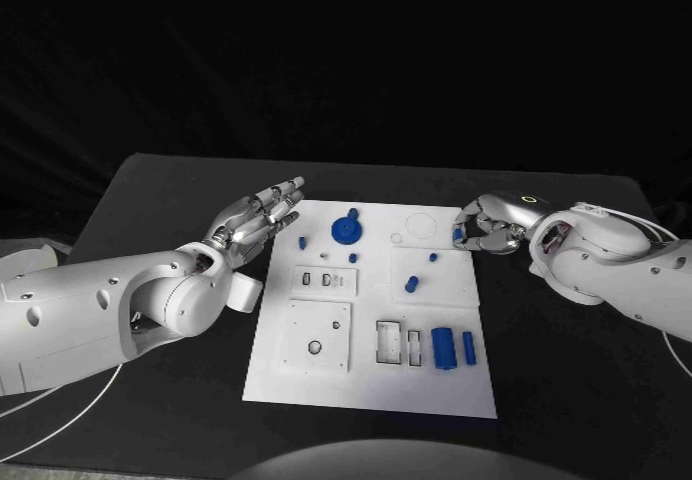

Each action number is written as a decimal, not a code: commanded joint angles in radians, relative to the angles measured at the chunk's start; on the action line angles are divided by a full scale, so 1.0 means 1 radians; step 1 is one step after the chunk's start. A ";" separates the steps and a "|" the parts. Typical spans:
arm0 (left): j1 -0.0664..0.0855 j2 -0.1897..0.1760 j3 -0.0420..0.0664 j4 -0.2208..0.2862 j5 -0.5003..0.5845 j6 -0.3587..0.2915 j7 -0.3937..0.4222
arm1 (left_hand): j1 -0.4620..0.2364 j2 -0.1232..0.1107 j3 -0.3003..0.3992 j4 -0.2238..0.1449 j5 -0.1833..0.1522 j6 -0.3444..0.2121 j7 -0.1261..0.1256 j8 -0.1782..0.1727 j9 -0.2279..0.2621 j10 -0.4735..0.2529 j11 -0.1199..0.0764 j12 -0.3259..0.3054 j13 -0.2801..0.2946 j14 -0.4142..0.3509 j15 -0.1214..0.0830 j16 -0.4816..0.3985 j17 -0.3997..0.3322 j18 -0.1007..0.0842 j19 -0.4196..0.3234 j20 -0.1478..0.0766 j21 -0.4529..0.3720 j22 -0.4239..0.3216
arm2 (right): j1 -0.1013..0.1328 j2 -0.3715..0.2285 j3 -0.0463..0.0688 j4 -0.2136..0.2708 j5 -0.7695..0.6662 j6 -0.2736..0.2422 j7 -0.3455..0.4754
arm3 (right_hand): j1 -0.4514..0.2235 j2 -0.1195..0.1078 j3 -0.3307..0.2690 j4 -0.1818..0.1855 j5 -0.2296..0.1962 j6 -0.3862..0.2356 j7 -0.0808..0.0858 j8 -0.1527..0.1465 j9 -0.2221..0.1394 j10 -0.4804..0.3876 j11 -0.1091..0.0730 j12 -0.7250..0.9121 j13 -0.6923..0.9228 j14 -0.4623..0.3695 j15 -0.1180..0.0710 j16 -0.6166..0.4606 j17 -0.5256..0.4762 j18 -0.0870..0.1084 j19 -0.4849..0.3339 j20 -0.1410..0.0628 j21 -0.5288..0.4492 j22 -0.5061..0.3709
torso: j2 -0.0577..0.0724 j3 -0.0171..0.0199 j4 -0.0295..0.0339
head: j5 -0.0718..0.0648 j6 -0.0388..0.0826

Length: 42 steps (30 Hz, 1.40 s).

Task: Assemble the parts on the task board

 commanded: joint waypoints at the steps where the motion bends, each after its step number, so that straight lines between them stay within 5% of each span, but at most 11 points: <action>1: 0.000 0.002 0.000 0.000 -0.001 0.023 0.006 | 0.011 0.000 0.000 -0.006 0.003 -0.001 0.004 0.007 0.000 -0.002 0.008 0.003 0.001 0.001 0.008 -0.004 -0.001 0.012 0.001 0.005 -0.006 -0.001 | -0.002 0.002 0.000 -0.001 -0.001 -0.031 0.014 | 0.012 0.004 0.000 -0.006 0.004 0.012 -0.001 0.009 0.007 0.103 -0.002 0.004 0.263 0.079 -0.001 -0.005 0.165 -0.001 0.000 -0.002 -0.007 0.108 | 0.000 -0.0001 -0.0007 | 0.002 -0.003; 15: -0.001 -0.001 0.000 0.000 -0.001 0.027 0.004 | 0.011 0.000 0.000 -0.006 0.003 -0.001 0.004 0.007 0.000 -0.002 0.008 0.003 0.001 0.001 0.008 -0.004 -0.001 0.012 0.001 0.005 -0.006 -0.001 | -0.003 0.000 0.000 0.012 0.011 -0.096 0.031 | 0.023 0.014 0.005 -0.013 0.059 0.049 -0.008 0.035 0.048 0.103 -0.010 0.004 0.263 0.080 -0.007 -0.003 0.167 -0.001 0.003 -0.008 -0.009 0.113 | -0.001 0.0003 -0.0023 | 0.009 -0.003; 22: -0.002 -0.003 0.000 0.000 -0.001 0.027 0.005 | 0.011 0.000 0.001 -0.009 0.004 -0.002 0.005 0.007 0.000 -0.001 0.009 0.003 0.002 0.001 0.011 -0.004 -0.001 0.011 0.001 0.007 -0.006 -0.001 | 0.021 0.002 0.001 0.100 0.007 -0.140 0.017 | 0.026 0.012 0.007 -0.015 0.085 0.055 -0.003 0.038 0.060 0.103 -0.008 0.004 0.263 0.080 -0.006 -0.006 0.164 -0.001 0.003 -0.008 -0.014 0.114 | 0.000 0.0006 -0.0005 | 0.007 -0.003; 33: -0.003 0.000 -0.001 -0.003 -0.001 0.028 0.002 | 0.011 0.000 0.001 -0.009 0.004 -0.002 0.005 0.007 0.000 -0.001 0.009 0.003 0.002 0.001 0.011 -0.004 -0.001 0.011 0.001 0.007 -0.006 -0.001 | 0.044 0.092 0.002 0.236 -0.019 -0.069 -0.042 | 0.031 0.004 0.008 -0.023 0.094 0.075 -0.002 0.047 0.074 0.103 -0.006 0.004 0.263 0.079 -0.005 -0.012 0.159 0.001 0.002 -0.008 -0.024 0.113 | 0.001 -0.0007 -0.0007 | -0.003 -0.007; 42: -0.004 0.006 -0.001 -0.003 -0.001 0.028 0.000 | 0.011 0.000 0.001 -0.009 0.004 -0.002 0.005 0.007 0.000 -0.001 0.009 0.003 0.002 0.001 0.011 -0.004 -0.001 0.011 0.001 0.007 -0.006 -0.001 | 0.017 0.210 0.003 0.217 -0.060 0.043 -0.117 | 0.030 0.001 0.007 -0.024 0.095 0.074 0.001 0.046 0.075 0.103 -0.005 0.004 0.263 0.074 -0.005 -0.032 0.143 0.007 -0.008 -0.007 -0.054 0.103 | 0.000 -0.0019 0.0017 | -0.010 -0.010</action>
